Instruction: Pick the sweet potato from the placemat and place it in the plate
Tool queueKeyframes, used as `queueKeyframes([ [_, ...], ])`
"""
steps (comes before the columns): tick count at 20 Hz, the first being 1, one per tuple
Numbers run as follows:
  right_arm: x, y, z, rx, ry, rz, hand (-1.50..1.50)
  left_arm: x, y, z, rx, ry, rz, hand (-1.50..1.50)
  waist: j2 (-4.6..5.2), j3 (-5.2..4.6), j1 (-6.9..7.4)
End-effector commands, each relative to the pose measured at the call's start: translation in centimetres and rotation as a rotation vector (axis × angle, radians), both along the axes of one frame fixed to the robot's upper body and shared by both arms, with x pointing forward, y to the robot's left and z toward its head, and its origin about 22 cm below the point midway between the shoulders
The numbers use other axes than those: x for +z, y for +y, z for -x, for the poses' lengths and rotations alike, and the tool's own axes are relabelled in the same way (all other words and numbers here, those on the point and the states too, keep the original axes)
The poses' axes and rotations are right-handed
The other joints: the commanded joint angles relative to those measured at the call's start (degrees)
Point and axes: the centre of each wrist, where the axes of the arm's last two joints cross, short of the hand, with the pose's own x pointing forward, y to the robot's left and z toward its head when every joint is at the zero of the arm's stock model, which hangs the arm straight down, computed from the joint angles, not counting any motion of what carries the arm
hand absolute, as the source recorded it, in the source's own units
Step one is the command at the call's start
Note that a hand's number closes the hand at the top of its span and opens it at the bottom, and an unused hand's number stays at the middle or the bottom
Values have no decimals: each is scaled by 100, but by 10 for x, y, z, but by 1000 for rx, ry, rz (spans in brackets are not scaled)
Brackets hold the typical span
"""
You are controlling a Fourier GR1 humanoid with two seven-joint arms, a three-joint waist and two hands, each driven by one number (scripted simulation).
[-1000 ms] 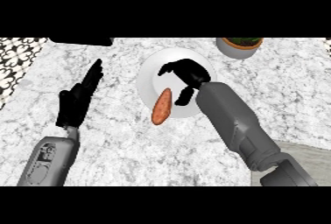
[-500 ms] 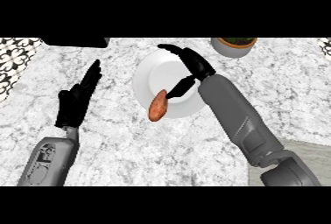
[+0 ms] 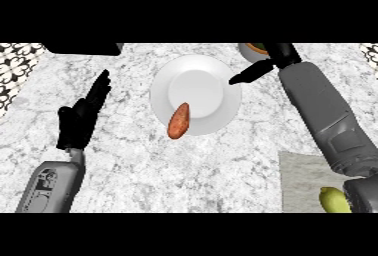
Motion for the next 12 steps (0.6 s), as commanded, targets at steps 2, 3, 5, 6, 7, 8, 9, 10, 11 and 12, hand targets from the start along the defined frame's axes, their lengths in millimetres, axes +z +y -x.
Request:
queueKeyframes([
  [2,-5,-81,11,-9,12,-14,-150,-1,-2,-1,-1,-12,3,0,28,6,-40],
  [3,11,-83,6,-43,-4,-18,-150,-3,-13,6,-36,-12,-14,0,80,11,129],
  [5,1,-84,9,9,13,7,-150,-6,-6,-3,1,-7,-4,0,59,6,32],
  [6,4,-98,11,-4,13,1,-150,0,-17,-4,-13,-1,14,0,47,8,17],
  [7,7,-114,15,-15,8,27,-150,2,3,1,-19,-14,5,0,77,11,116],
  [8,23,-100,6,-22,-19,8,-150,15,-10,-8,-35,-20,-1,0,81,13,136],
  [9,15,-111,11,-33,-6,10,-150,17,0,-4,-38,-15,0,0,92,15,184],
  [10,25,-115,10,-32,-4,-10,-150,0,-12,1,-22,-11,1,0,73,11,120],
  [11,17,-115,12,-11,-6,-7,-150,4,-5,-8,-36,-2,8,0,120,14,156],
  [12,18,-113,11,-4,6,2,-150,-5,-4,-5,-22,-4,-8,0,101,11,129],
])
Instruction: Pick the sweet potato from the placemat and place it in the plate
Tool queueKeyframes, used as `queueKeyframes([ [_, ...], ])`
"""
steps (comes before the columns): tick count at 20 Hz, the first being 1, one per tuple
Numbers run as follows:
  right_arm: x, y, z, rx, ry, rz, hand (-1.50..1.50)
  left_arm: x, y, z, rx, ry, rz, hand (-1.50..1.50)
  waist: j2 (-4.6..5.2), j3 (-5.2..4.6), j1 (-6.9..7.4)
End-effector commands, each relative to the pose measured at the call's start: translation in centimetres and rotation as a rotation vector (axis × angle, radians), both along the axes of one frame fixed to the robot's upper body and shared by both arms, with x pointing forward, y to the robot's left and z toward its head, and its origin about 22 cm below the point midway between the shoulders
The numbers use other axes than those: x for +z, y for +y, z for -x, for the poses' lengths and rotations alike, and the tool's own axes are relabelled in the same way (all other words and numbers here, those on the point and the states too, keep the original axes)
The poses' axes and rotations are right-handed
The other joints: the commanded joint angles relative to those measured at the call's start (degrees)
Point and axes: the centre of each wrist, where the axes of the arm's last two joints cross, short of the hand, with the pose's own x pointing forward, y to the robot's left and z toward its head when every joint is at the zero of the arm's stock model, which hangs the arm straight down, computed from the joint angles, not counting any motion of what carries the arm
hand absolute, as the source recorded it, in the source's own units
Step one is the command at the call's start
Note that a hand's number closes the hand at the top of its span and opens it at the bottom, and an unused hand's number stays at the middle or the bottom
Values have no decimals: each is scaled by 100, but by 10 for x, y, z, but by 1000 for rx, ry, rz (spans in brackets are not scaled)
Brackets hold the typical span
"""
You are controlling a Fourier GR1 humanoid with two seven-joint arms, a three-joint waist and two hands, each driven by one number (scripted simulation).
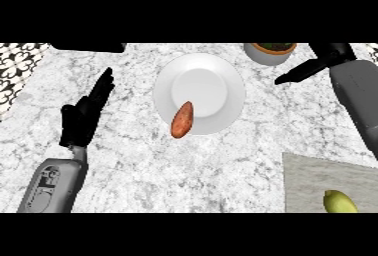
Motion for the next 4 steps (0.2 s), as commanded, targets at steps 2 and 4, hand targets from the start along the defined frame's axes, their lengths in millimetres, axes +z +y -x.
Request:
queueKeyframes([
  [2,-4,-33,11,-16,5,-1,-150,-12,-4,4,-6,0,-3,0,29,9,13],
  [4,0,-36,10,-30,-3,0,-150,2,-13,-2,-12,-11,10,0,45,14,56],
])
